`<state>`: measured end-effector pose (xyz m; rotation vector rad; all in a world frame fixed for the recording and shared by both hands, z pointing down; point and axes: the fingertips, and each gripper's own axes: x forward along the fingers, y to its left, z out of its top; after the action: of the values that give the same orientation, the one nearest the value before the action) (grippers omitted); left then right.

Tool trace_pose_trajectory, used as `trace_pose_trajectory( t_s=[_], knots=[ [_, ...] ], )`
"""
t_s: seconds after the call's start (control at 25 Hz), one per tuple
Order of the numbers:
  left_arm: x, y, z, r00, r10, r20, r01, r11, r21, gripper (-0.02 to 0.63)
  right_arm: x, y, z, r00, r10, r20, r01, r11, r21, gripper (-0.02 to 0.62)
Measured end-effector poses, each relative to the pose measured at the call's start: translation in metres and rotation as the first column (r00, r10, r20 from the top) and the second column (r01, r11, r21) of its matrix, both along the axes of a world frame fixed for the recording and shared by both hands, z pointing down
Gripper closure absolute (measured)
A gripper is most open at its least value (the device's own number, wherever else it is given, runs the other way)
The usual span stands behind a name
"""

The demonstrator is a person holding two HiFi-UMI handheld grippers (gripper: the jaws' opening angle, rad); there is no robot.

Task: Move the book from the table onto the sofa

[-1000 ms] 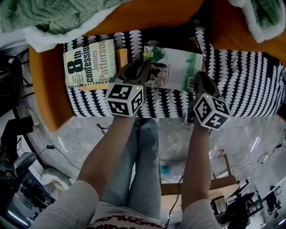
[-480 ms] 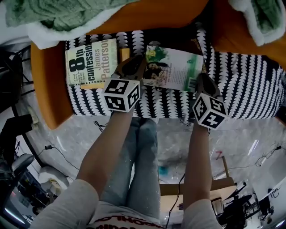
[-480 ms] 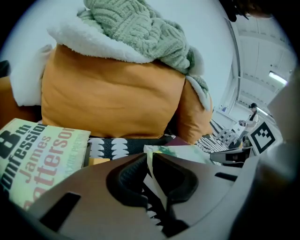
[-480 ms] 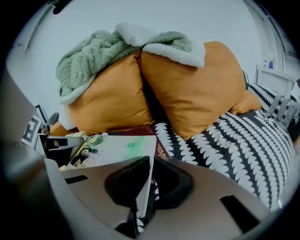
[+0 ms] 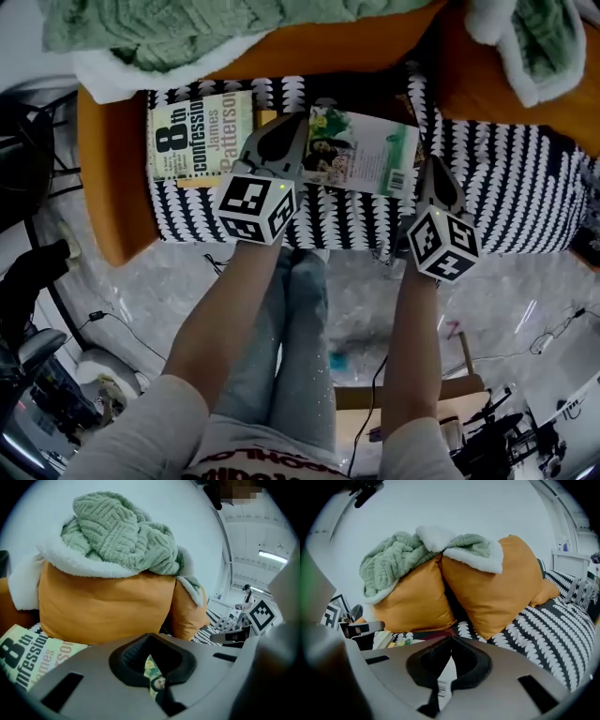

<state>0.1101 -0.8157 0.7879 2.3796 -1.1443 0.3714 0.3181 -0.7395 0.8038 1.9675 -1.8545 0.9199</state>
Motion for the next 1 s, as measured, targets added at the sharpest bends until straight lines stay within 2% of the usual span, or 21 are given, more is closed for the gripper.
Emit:
trace_pose_trajectory(
  t_s=[0.2,0.4,0.52,0.68,1.0],
  knots=[
    [0.005,-0.006,-0.036,1.0,0.009,-0.014,-0.009,0.999,0.036,0.589,-0.006,-0.015,-0.051,1.0,-0.019,0.019,0.017,0.995,0.094,0.569],
    [0.007,-0.002,-0.079,0.999,-0.008,-0.042,0.01,0.999,0.05,0.589,-0.015,-0.021,-0.109,0.998,-0.014,0.068,0.0,0.978,0.207,0.569],
    [0.007,0.003,-0.107,0.998,-0.002,-0.063,0.007,0.998,0.07,0.589,-0.022,-0.02,-0.138,0.998,-0.034,0.06,0.019,0.972,0.234,0.569],
    [0.011,0.002,-0.147,0.99,0.035,-0.135,-0.017,0.991,0.132,0.589,-0.027,-0.02,-0.175,0.995,-0.032,0.092,0.006,0.96,0.279,0.569],
    [0.002,0.007,-0.206,0.983,0.072,-0.172,-0.041,0.984,0.173,0.589,-0.047,-0.005,-0.241,0.996,-0.057,0.062,0.035,0.952,0.304,0.569]
  ],
)
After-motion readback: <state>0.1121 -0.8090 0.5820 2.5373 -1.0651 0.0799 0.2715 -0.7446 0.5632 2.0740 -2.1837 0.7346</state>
